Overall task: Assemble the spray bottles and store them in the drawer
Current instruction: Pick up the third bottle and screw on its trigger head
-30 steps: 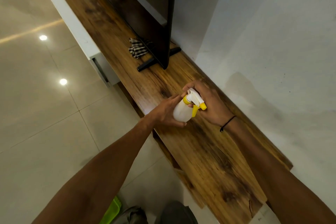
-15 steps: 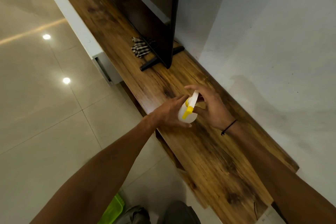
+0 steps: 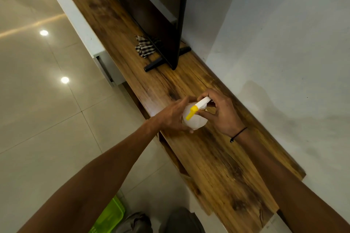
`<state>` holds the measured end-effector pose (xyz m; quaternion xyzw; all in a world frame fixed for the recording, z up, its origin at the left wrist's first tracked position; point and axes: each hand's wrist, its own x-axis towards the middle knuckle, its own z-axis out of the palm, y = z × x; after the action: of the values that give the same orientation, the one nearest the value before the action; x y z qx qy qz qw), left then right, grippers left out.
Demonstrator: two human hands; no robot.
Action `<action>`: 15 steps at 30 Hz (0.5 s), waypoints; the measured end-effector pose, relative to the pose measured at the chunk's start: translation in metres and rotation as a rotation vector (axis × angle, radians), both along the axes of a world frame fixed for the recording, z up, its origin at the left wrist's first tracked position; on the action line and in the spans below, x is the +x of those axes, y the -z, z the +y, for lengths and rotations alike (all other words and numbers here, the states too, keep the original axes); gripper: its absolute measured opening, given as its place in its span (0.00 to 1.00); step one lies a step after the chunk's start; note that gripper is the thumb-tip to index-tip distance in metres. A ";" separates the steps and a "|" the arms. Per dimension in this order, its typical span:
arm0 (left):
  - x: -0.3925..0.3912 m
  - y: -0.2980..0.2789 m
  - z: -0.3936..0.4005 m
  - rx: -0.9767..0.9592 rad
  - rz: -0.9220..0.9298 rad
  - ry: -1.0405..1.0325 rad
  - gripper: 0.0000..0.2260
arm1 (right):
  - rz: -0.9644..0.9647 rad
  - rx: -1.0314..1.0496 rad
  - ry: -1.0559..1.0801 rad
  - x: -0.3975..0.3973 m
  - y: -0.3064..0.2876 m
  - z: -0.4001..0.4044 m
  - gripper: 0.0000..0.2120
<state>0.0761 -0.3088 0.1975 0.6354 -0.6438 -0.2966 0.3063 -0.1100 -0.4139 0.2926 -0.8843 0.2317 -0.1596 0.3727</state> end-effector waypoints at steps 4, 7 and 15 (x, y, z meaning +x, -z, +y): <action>-0.011 0.004 0.000 -0.099 -0.067 -0.104 0.46 | -0.002 -0.016 0.050 -0.001 0.002 -0.003 0.18; -0.019 0.008 0.007 -0.088 -0.096 -0.143 0.52 | 0.045 -0.033 0.105 0.001 0.003 -0.002 0.19; 0.008 0.004 0.002 0.118 0.128 -0.006 0.47 | 0.060 -0.091 0.235 -0.003 0.001 -0.002 0.30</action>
<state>0.0840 -0.3066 0.1930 0.6339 -0.6025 -0.3732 0.3097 -0.1130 -0.4159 0.2917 -0.8713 0.3375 -0.1861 0.3040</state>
